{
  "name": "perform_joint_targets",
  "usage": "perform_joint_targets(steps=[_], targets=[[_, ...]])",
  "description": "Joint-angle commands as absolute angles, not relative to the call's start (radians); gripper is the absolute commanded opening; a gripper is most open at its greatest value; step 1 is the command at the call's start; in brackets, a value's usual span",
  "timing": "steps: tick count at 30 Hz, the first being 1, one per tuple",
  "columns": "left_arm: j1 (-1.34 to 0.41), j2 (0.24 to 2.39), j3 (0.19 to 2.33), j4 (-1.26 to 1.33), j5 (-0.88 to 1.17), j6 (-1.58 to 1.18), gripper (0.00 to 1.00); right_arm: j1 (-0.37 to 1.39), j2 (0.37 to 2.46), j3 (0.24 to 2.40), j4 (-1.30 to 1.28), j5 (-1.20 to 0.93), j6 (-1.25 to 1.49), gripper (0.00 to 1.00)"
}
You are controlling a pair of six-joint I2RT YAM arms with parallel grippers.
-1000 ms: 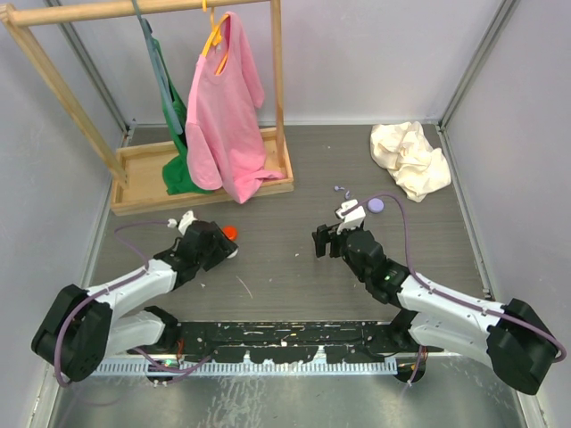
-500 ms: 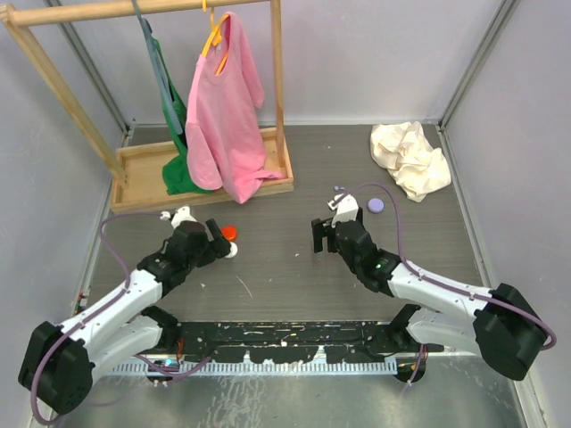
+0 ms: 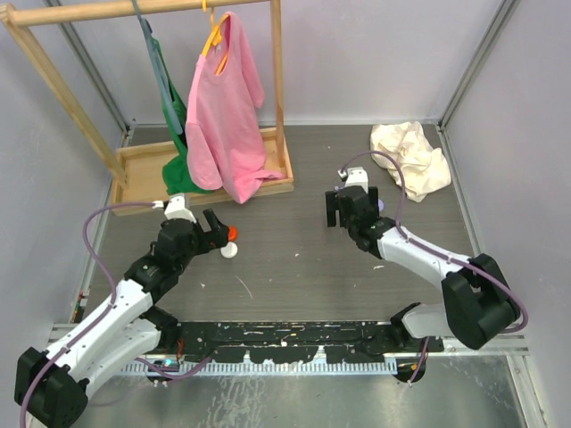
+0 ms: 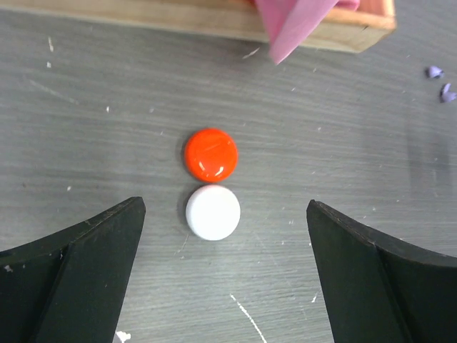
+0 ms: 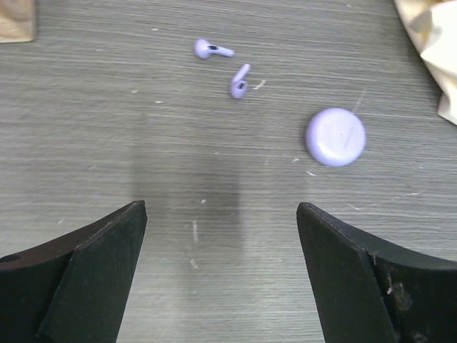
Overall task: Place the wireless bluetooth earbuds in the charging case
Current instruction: Place the charging case at the center of the board, then pick up the charging case at the center of the board.
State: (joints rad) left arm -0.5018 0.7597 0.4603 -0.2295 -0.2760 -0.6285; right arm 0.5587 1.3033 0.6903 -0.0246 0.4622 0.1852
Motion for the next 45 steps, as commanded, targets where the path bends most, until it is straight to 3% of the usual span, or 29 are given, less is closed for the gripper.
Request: perform_joint_targets(steps=[1,17,33,45], targets=[[-0.497,0.731,0.526,-0.112,-0.297,-0.532,0.98,0.473,1.349,0.775,-0.062,0.451,0.173,0.92],[-0.497,0.647,0.408,-0.039,-0.297,-0.494,0.98,0.153,1.581,0.924,-0.088,0.287,0.267,0.85],[-0.497,0.632,0.378,0.001,-0.305,-0.506,0.98,0.101,1.716,0.962,-0.057,0.190,0.265,0.73],[-0.497,0.623,0.374,0.005,-0.282,-0.509,0.98,0.101,1.729,0.960,-0.071,0.178,0.250,0.56]])
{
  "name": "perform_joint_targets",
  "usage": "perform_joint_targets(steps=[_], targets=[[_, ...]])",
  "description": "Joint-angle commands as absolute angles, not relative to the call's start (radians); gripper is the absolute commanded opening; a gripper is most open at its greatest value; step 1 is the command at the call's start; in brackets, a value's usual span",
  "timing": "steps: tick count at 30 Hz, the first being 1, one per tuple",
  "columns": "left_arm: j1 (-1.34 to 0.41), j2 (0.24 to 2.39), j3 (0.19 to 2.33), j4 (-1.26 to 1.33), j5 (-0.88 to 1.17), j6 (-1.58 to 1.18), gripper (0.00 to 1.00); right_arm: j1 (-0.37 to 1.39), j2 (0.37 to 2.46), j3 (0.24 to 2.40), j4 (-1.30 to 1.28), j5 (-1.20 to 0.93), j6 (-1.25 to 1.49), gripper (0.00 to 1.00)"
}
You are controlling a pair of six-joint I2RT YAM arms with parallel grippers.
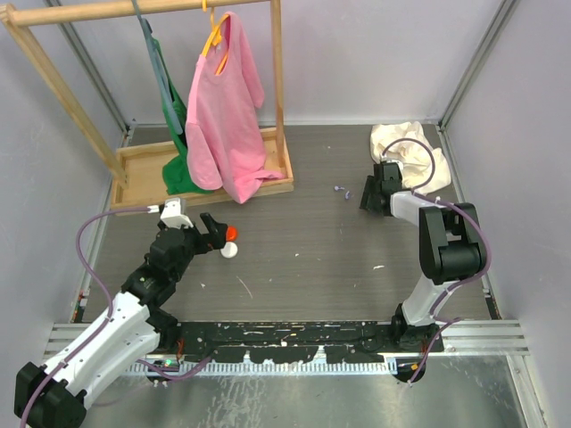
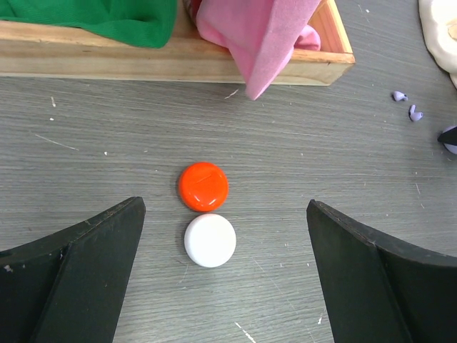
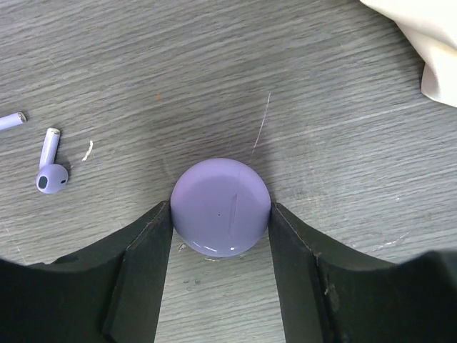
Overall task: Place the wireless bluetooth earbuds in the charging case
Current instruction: Pick up the charging case at the center of the board.
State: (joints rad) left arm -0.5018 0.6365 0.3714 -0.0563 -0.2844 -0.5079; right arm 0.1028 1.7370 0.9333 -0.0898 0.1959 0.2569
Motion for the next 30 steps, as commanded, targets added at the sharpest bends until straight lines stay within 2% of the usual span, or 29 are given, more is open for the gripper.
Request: perform_joint_targets(steps=[1,13,30], targets=[[-0.497,0.623,0.374,0.005,-0.280,-0.508,0.98,0.101,1.723,0.956,-0.073,0.169,0.250,0.55],[-0.497,0.641,0.371,0.035,-0.218,-0.511,0.98,0.161,1.584,0.860,-0.090,0.040,0.277,0.51],[-0.498,0.708,0.367,0.139,-0.025,-0.498,0.98,0.533,1.405,0.851,-0.126,0.018,0.105,0.52]])
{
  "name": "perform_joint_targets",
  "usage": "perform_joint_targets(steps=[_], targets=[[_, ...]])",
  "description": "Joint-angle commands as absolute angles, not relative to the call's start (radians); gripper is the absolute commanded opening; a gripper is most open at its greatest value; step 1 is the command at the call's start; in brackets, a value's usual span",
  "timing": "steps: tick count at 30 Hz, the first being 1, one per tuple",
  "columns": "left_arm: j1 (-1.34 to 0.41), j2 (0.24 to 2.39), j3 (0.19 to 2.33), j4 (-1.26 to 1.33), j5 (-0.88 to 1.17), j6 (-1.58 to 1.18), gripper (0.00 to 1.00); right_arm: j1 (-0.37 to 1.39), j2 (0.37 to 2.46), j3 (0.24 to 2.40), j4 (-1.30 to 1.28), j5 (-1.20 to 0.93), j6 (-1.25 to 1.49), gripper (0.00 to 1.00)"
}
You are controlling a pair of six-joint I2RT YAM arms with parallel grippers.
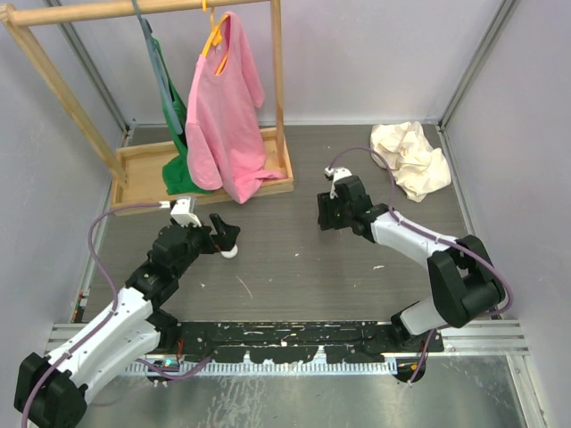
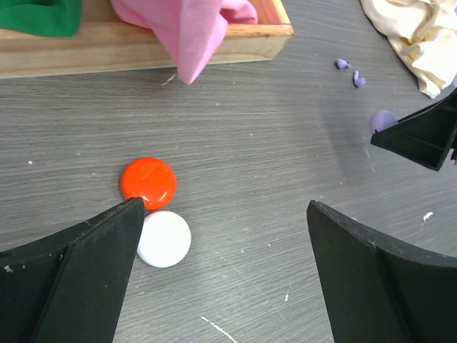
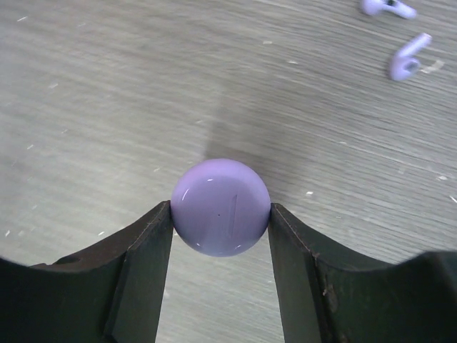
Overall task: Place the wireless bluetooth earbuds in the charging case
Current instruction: Pick up the charging case at the center of the board.
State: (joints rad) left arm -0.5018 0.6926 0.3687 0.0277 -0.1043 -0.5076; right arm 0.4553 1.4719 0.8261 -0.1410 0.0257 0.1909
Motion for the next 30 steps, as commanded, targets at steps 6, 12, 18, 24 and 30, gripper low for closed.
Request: perform_joint_targets(steps=[6,12,18,24,30], targets=[[-0.497,0.763,0.365,0.202,0.062,-0.505,0.99,0.652,1.356,0.871,-0.135,0.035,-0.024,0.53],[-0.497,0.815,0.376,0.242,0.169,-0.521,0.99,0.766,1.297,0.858,-0.101,0.054,-0.150,0.51],[-0.497,0.845,0.380,0.290,0.270,-0.534,0.96,0.890,1.253,0.815,-0.030,0.071,-0.355,0.52],[-0.500,0.879,0.385,0.333,0.364,-0.540,0.93,0.965,1.235,0.781,0.046,0.070,-0.517,0.52],[-0.507,0.901,0.382,0.390,0.445,-0.549,0.85,1.023,1.236,0.781,0.082,0.068,-0.629,0.52]])
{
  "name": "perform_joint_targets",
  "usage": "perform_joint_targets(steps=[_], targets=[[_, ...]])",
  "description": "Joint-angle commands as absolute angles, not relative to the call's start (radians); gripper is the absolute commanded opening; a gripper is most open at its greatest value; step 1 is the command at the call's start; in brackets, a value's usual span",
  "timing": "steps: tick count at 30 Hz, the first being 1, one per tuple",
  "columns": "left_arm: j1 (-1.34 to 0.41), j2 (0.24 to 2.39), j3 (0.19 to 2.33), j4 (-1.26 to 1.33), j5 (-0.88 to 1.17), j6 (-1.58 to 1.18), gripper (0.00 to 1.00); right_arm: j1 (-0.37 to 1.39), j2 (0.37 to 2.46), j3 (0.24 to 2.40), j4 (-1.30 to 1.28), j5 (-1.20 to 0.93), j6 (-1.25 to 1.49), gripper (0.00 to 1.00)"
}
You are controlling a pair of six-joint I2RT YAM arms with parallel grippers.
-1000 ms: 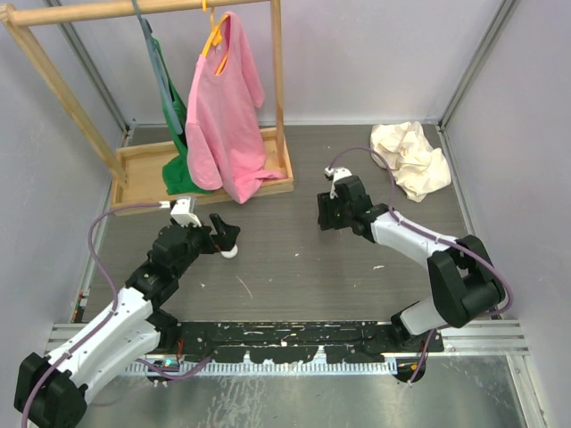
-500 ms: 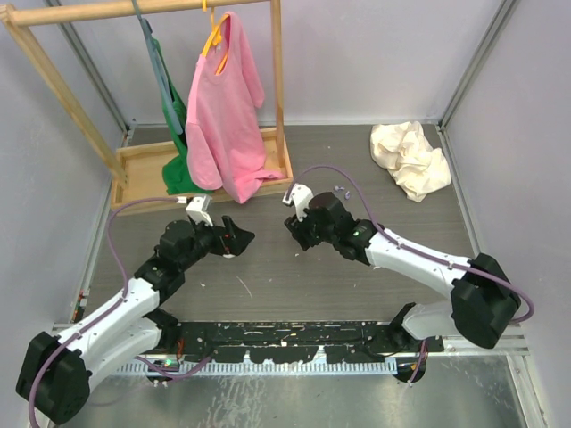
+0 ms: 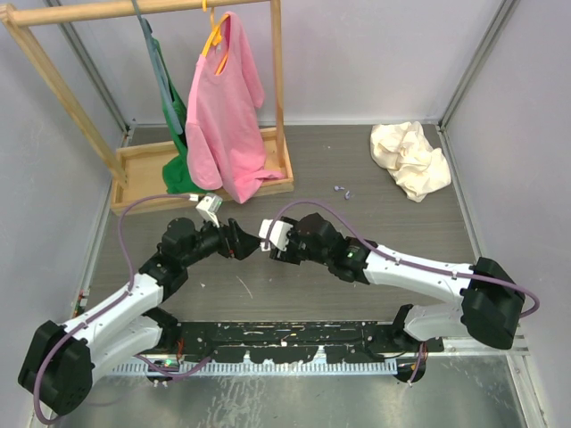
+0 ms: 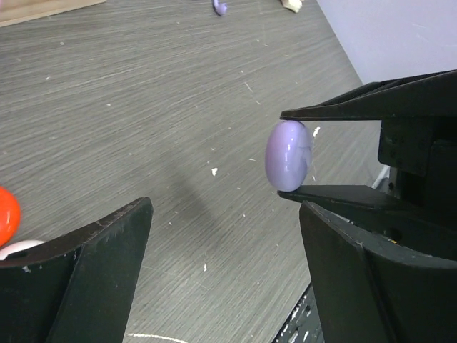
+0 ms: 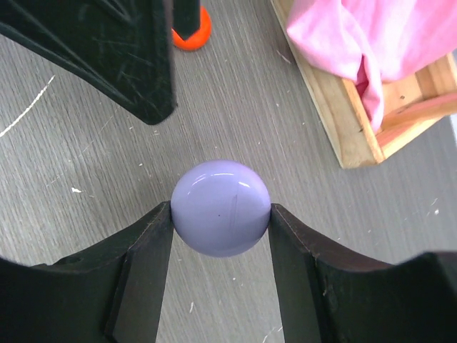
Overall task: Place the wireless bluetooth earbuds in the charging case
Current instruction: Pick up the charging case at the center of the board.
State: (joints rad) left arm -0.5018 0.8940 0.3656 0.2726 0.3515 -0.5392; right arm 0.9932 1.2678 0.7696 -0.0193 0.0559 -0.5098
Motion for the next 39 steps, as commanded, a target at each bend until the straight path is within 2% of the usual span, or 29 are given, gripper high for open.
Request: perform_joint_targets(steps=[1,5,18,28,39], targets=[[-0.508,0.905,0.384,0.396,0.460,-0.552,0.83,1.031,1.235,0.781,0.090,0.069,-0.643,0.52],[-0.517,0.925,0.384,0.430,0.505,-0.556,0.77,1.057,1.233,0.776,0.120,0.065,-0.688,0.52],[-0.522,0.933,0.350,0.566,0.570,-0.591,0.70,1.095,1.186,0.751,0.226,0.035,-0.736,0.52],[-0.522,0.931,0.318,0.658,0.571,-0.622,0.54,1.109,1.152,0.732,0.264,0.000,-0.736,0.51],[-0.522,0.932,0.307,0.699,0.587,-0.633,0.51,1.122,1.161,0.726,0.314,-0.014,-0.738,0.50]])
